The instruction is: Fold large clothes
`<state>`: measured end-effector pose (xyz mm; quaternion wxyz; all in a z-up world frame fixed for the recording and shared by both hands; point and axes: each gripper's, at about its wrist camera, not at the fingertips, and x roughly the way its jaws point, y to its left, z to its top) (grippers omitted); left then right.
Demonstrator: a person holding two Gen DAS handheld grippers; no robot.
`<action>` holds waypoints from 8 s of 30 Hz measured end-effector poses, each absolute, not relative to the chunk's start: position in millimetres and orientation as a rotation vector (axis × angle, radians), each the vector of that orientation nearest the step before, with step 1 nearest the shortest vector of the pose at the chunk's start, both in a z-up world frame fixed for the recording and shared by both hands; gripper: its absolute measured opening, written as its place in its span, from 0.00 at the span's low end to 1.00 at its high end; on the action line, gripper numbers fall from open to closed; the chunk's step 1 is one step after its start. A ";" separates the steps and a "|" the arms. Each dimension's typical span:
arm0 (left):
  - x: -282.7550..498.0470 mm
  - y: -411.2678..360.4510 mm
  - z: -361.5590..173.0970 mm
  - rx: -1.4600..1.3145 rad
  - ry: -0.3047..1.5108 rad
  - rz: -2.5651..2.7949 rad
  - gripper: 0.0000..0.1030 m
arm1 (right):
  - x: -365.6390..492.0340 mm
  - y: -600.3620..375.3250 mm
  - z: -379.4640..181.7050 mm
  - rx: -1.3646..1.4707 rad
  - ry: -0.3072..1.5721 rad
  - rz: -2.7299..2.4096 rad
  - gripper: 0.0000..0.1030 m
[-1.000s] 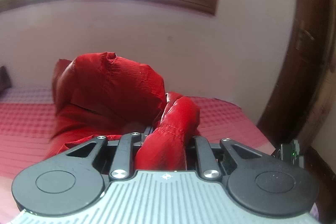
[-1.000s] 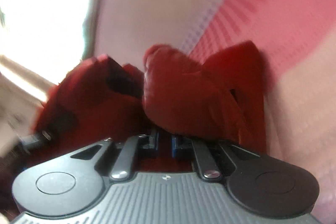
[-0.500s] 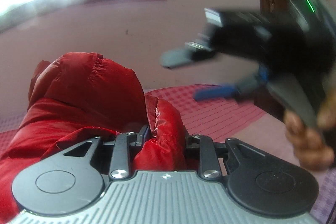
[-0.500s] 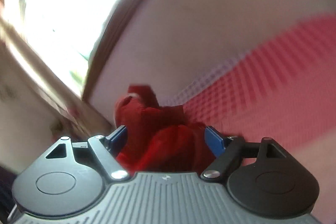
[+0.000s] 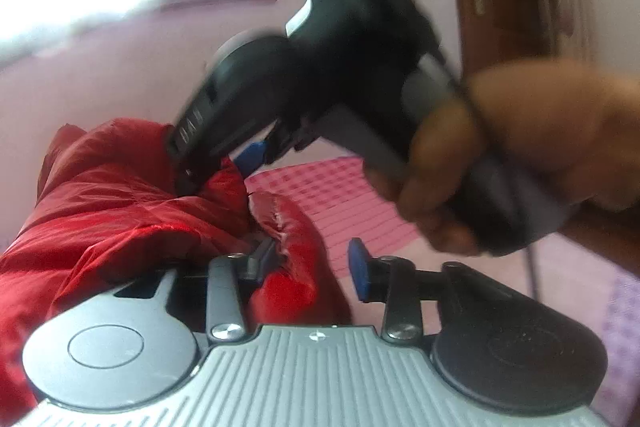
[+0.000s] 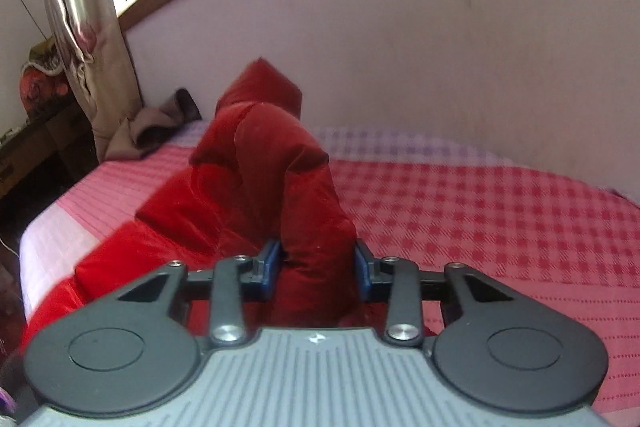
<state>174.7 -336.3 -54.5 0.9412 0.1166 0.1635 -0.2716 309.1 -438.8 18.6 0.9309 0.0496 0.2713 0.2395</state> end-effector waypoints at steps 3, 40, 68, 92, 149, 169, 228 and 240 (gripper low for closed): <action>148.2 -310.8 -39.7 0.149 0.311 -0.588 0.45 | 304.6 -437.6 18.8 0.104 0.549 0.491 0.35; 188.5 -296.8 -74.2 0.150 0.317 -0.645 0.48 | 321.5 -396.7 -0.5 -0.106 0.495 0.338 0.56; 214.7 -310.1 -97.2 0.139 0.341 -0.668 0.52 | 353.8 -358.0 21.5 -0.190 0.533 0.400 0.31; 219.8 -319.8 -94.3 0.193 0.362 -0.659 0.53 | 366.8 -386.9 -10.1 0.087 0.635 0.396 0.31; 211.8 -293.7 -100.8 0.141 0.340 -0.677 0.35 | 343.7 -399.0 -40.2 0.098 0.589 0.346 0.37; 186.0 -288.3 -93.9 0.195 0.308 -0.674 0.62 | 209.1 -476.5 -72.9 0.521 0.594 0.440 1.00; 323.1 -185.0 -57.9 0.087 0.685 -0.481 0.98 | 235.4 -417.9 -111.1 0.507 0.568 0.509 0.96; 313.0 -192.3 -59.2 0.137 0.632 -0.472 0.91 | 230.7 -418.6 -104.8 0.464 0.556 0.517 0.83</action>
